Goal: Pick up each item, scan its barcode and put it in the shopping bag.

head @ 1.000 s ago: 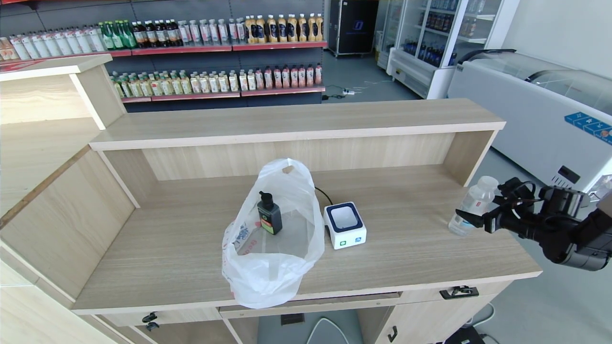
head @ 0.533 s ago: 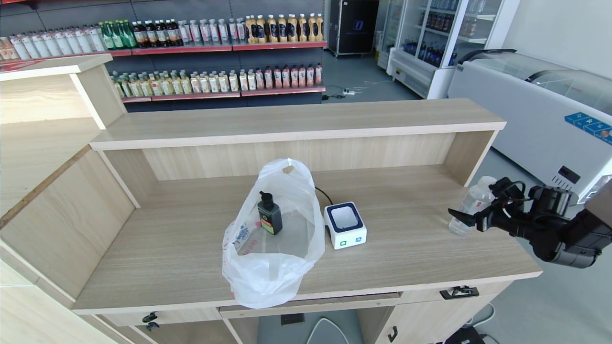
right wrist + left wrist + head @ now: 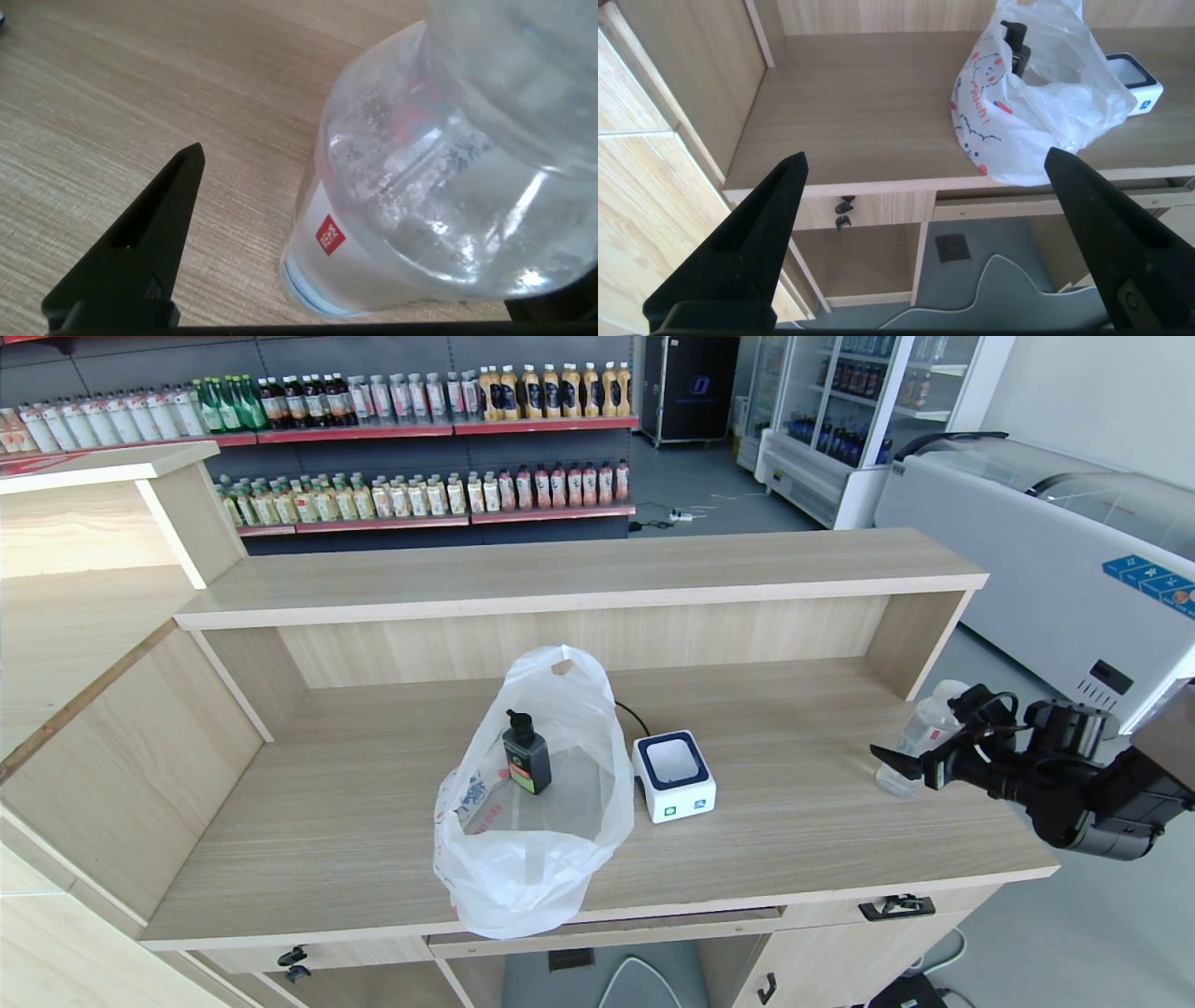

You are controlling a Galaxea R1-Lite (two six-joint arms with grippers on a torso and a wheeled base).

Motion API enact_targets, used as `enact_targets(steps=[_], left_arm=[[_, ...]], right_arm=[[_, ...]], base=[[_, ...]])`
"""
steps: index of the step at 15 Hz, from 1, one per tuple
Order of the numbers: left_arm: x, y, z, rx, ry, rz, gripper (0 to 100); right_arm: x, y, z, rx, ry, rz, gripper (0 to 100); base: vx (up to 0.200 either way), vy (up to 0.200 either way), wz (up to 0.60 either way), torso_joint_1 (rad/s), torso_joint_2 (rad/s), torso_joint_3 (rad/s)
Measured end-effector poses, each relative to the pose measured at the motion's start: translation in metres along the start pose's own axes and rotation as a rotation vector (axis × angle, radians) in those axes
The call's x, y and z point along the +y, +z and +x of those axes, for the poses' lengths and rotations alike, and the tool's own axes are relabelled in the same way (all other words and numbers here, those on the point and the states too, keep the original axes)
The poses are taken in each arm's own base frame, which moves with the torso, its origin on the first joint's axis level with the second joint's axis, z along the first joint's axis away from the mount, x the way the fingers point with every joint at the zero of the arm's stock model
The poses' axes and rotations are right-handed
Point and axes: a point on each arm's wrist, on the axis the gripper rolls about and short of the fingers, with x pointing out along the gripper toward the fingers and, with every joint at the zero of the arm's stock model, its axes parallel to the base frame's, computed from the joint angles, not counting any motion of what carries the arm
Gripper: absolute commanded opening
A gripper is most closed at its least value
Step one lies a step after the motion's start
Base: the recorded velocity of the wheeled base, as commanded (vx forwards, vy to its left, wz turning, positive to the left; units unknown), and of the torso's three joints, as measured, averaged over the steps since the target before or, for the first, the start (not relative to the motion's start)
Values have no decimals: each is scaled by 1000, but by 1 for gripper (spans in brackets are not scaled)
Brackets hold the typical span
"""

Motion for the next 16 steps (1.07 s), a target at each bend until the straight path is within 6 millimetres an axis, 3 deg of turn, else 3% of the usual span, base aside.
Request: enact_targets(steps=[9, 10, 16], left_arm=[[0, 0, 0, 0, 0, 0, 100], [0, 0, 0, 0, 0, 0, 100], [0, 0, 0, 0, 0, 0, 100]], right_arm=[[3, -7, 6, 12, -7, 3, 100], [3, -7, 7, 12, -5, 3, 0], [4, -9, 16, 1, 2, -5, 0]], base=[[0, 0, 0, 0, 0, 0], [0, 0, 0, 0, 0, 0], [0, 0, 0, 0, 0, 0]])
